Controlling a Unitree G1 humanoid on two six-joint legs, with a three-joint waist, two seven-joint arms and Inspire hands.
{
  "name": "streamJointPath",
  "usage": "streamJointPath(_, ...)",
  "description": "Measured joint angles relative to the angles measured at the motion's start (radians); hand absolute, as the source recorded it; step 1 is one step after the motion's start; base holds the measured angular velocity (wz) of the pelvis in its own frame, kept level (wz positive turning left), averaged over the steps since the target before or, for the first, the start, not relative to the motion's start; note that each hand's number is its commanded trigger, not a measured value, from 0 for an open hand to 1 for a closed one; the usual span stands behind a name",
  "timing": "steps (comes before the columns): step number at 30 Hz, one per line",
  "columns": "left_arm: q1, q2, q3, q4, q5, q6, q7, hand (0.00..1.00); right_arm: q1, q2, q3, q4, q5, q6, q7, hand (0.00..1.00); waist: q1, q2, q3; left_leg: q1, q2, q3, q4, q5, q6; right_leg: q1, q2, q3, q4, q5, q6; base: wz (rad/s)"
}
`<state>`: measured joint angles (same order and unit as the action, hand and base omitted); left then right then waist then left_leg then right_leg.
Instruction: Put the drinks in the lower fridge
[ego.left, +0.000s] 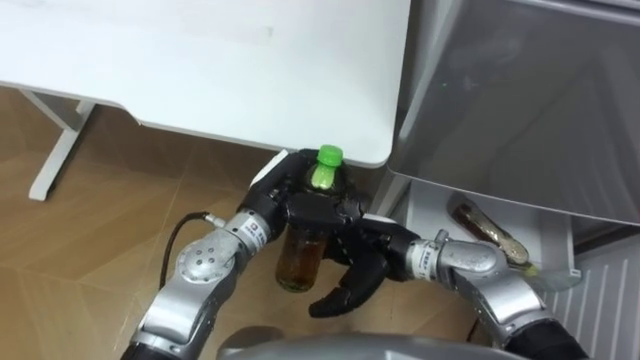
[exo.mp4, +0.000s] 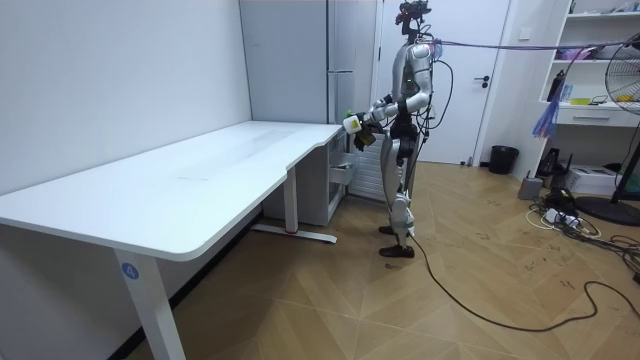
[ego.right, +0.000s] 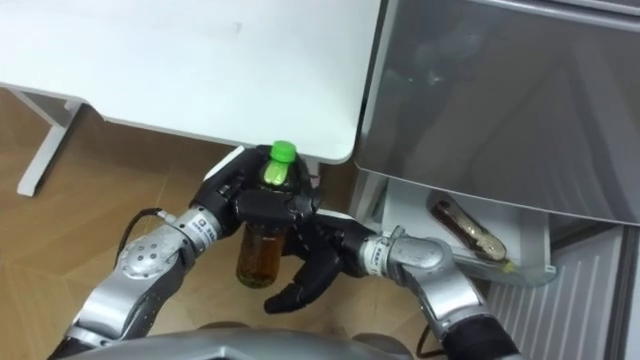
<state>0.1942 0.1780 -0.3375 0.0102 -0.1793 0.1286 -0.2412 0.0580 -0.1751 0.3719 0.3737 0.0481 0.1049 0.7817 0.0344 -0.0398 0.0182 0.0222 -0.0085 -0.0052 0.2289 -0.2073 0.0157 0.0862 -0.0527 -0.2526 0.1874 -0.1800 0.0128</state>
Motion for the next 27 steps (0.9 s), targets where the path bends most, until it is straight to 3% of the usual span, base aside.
streamJointPath(10,0.000,0.005,-0.003,0.000,0.000,0.000,-0.004,0.90,0.000,0.000,-0.001,0.000,0.011,0.013,0.010,0.00,0.000,0.004,-0.0025,-0.001,0.000,0.000,0.006,0.000,0.000,0.001,0.000,0.000,0.004,0.000,0.000,0.00)
streamJointPath(22,0.000,0.010,-0.020,0.000,-0.002,-0.051,-0.004,0.94,0.015,-0.019,0.002,0.002,0.169,0.036,0.010,0.00,0.002,0.011,-0.0035,0.005,0.000,0.000,0.003,0.000,0.000,0.002,0.000,0.001,0.003,0.000,0.000,0.00)
streamJointPath(27,0.000,0.016,-0.030,0.000,-0.001,-0.052,-0.005,0.96,0.028,-0.019,0.003,0.005,0.208,0.050,0.009,0.00,0.004,0.014,-0.0029,0.006,0.000,0.000,0.002,0.000,0.000,0.001,0.000,0.003,0.003,0.000,0.000,0.00)
